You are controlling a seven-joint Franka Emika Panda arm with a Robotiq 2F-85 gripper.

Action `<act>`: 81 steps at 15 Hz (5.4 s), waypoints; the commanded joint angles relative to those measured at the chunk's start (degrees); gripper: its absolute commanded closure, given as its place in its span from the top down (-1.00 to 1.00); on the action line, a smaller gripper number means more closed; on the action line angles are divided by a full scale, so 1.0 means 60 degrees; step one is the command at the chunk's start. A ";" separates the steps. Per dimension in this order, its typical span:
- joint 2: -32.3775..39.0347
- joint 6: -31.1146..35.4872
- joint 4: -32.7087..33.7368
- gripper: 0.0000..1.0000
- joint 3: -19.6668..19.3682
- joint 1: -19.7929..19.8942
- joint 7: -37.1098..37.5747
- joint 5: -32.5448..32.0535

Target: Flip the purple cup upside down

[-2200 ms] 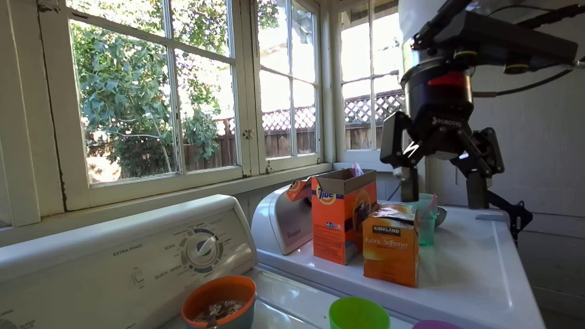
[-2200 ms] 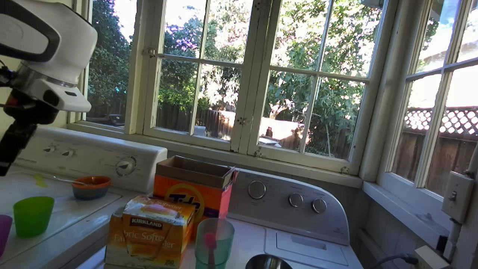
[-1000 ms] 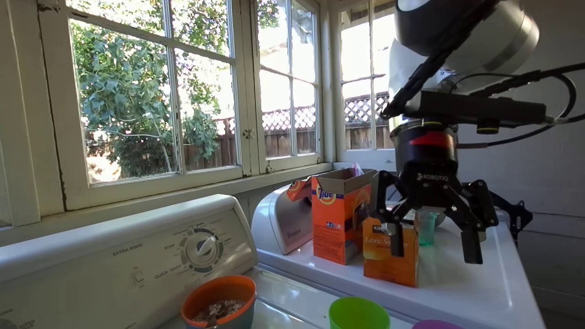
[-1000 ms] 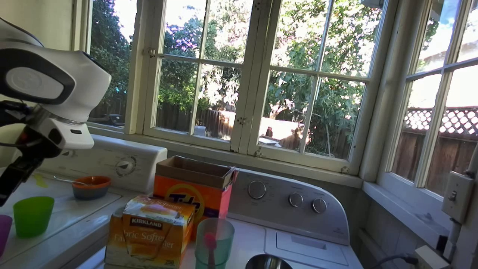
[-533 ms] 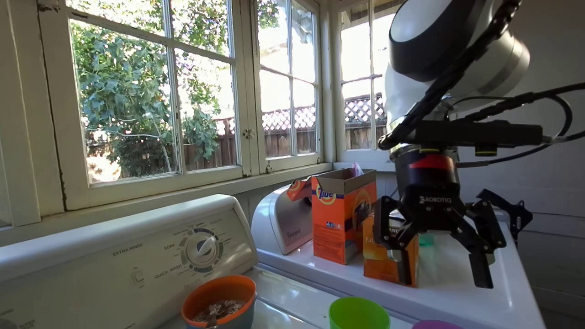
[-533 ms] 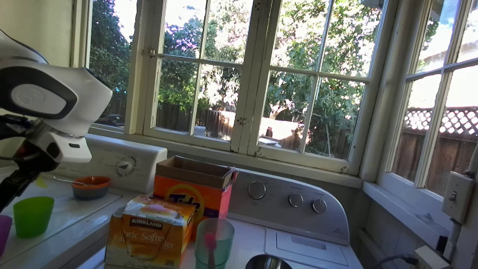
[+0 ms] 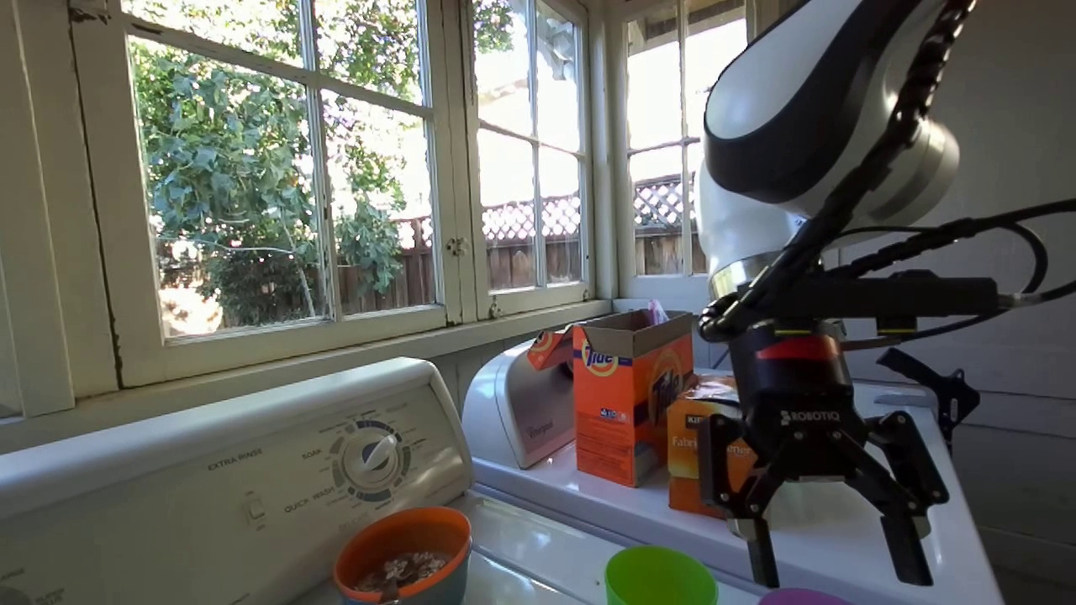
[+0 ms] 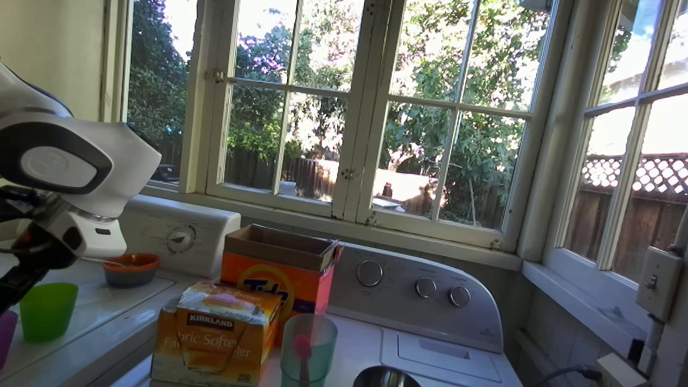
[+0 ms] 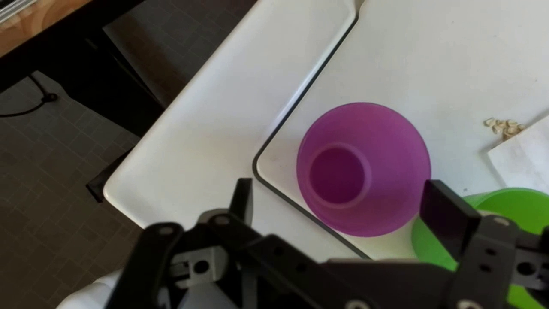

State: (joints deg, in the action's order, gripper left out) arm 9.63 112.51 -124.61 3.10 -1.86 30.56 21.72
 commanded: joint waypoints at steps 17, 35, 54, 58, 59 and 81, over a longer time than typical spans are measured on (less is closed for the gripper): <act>0.0917 0.0713 0.0350 1.00 -0.0067 -0.0197 0.0043 0.0795; 0.1268 0.0481 0.0678 1.00 -0.0142 -0.0108 -0.0112 0.1219; 0.1139 0.0242 0.0002 1.00 -0.0574 0.0259 0.0551 0.3302; 0.1326 0.0110 -0.0029 1.00 -0.0598 0.0255 0.0699 0.3736; 0.1358 0.0080 -0.0030 1.00 -0.0607 0.0254 0.0723 0.3805; 0.0222 0.1639 -0.0484 -0.02 -0.0541 -0.0782 0.2885 0.0181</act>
State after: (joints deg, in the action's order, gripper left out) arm 13.83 119.12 -125.00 -0.53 -5.16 44.29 27.88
